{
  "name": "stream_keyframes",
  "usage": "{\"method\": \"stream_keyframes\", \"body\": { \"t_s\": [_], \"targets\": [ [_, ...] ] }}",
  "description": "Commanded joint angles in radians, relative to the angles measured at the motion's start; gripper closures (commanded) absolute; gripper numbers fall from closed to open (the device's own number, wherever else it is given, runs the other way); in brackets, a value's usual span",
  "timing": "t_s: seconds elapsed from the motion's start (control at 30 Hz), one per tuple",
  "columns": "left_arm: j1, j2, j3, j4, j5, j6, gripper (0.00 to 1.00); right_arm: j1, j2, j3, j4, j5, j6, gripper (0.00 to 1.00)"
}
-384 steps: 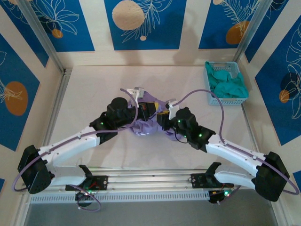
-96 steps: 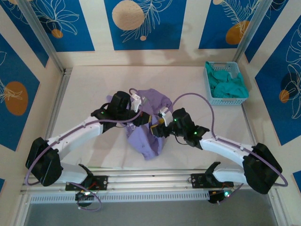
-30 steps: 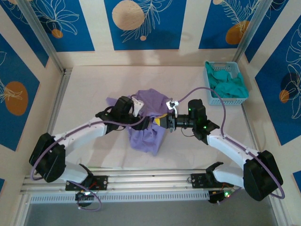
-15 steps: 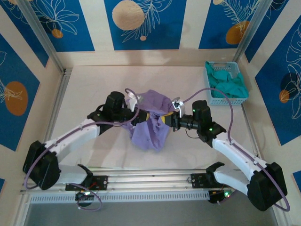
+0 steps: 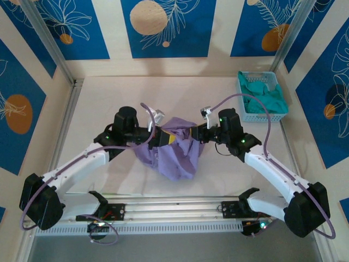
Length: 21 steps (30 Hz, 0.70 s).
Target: Fold the inside-out t-shirt
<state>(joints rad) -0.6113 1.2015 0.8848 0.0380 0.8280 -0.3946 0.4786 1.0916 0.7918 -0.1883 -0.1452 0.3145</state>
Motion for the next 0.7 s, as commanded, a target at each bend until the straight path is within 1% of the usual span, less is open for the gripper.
{"method": "stream_keyframes", "body": {
  "t_s": [0.0,0.1,0.2,0.33,0.47,0.53,0.6,0.67],
  "targets": [
    [0.026,-0.021,-0.001,0.032,0.051,0.022,1.00,-0.001,-0.031,0.027,-0.139,0.064,-0.030,0.69],
    [0.038,-0.022,-0.001,0.003,0.031,0.050,1.00,0.001,-0.113,0.017,-0.157,0.068,-0.071,0.62],
    [0.044,-0.021,-0.003,-0.007,0.028,0.070,1.00,0.010,-0.205,-0.007,-0.143,0.052,-0.109,0.59],
    [0.047,-0.020,0.000,-0.012,0.030,0.082,1.00,0.039,-0.296,-0.051,-0.075,-0.010,-0.141,0.56],
    [0.048,-0.020,0.002,-0.014,0.030,0.086,1.00,0.090,-0.317,-0.065,-0.030,-0.025,-0.178,0.56],
    [0.047,-0.019,0.003,-0.014,0.034,0.085,1.00,0.123,-0.302,-0.061,-0.007,-0.054,-0.204,0.62],
    [0.047,-0.020,0.003,-0.013,0.037,0.085,1.00,0.154,-0.266,-0.046,0.017,-0.060,-0.209,0.73],
    [0.048,-0.020,0.002,-0.012,0.037,0.084,1.00,0.161,-0.219,-0.027,0.029,-0.060,-0.203,0.78]
  ]
}}
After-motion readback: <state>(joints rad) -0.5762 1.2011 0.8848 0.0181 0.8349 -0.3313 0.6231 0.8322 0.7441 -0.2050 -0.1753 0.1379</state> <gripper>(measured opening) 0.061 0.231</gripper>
